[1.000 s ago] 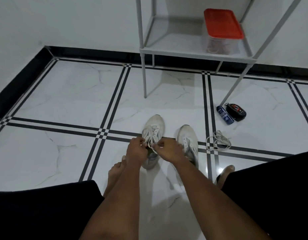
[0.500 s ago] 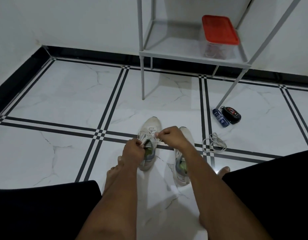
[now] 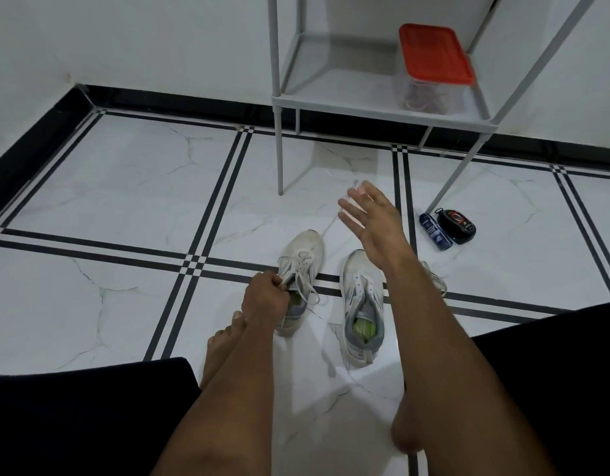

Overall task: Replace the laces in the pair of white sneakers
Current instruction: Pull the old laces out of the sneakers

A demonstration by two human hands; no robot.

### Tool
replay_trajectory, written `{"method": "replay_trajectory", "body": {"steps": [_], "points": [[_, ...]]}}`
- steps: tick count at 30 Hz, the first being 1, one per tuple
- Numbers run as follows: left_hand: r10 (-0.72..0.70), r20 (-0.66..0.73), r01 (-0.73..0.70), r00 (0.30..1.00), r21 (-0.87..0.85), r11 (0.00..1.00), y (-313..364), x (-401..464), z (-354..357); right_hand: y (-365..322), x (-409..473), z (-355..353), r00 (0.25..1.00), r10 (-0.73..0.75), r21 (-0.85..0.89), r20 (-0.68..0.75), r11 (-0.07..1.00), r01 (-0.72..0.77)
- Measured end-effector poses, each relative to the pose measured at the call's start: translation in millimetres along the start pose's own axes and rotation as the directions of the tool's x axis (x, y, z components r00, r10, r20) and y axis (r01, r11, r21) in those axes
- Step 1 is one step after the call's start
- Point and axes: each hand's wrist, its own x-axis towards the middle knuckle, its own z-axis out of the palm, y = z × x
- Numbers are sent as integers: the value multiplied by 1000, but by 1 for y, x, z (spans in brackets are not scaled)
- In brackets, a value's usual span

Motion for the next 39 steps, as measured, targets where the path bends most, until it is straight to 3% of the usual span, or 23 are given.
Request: {"method": "replay_trajectory", "body": {"steps": [1, 2, 4, 5, 6, 10, 13, 20, 23, 26, 29, 31, 34, 39], "points": [[-4, 22, 5, 1000, -19, 1000, 0, 1, -2, 11, 5, -7, 998, 54, -116, -14, 992, -56], [-9, 49, 11, 999, -39, 999, 1, 3, -4, 24, 6, -11, 993, 108, -338, -54, 933, -120], [25, 98, -17, 995, -80, 997, 6, 6, -10, 55, 3, -17, 981, 143, -738, -133, 647, -194], [63, 115, -52, 991, -94, 994, 10, 8, -13, 68, -2, -17, 980, 148, -833, -133, 519, -191], [105, 124, -94, 987, -96, 991, 14, 10, -14, 83, -9, -16, 981, 153, -870, -117, 461, -175], [204, 110, -206, 973, 6, 978, 22, 12, -11, 123, -33, -10, 960, 278, -874, -17, 463, -150], [194, 110, -200, 975, 50, 979, 26, 11, -11, 131, -40, -6, 965, 259, -892, 29, 443, -92], [10, 302, 21, 953, -98, 995, 40, 14, -15, 134, -36, -15, 989, 137, -938, 46, 345, -4], [-13, 350, 74, 937, -161, 984, 45, 20, -15, 131, -38, -18, 995, 91, -927, 30, 375, -6], [28, 338, 20, 941, -140, 990, 49, 18, -15, 126, -36, -21, 998, 21, -942, 57, 333, 46], [15, 348, 53, 937, -185, 981, 52, 14, -14, 119, -33, -23, 999, 17, -962, 29, 274, 24], [84, 345, -8, 935, -215, 977, 54, 13, -13, 117, -33, -25, 1000, 28, -965, 3, 262, -4], [168, 289, -130, 942, -146, 981, 57, 14, -13, 118, -34, -25, 999, 42, -956, -11, 294, -23], [168, 321, -124, 932, -152, 980, 63, 16, -9, 100, -26, -22, 988, 148, -925, -37, 369, -90]]}}
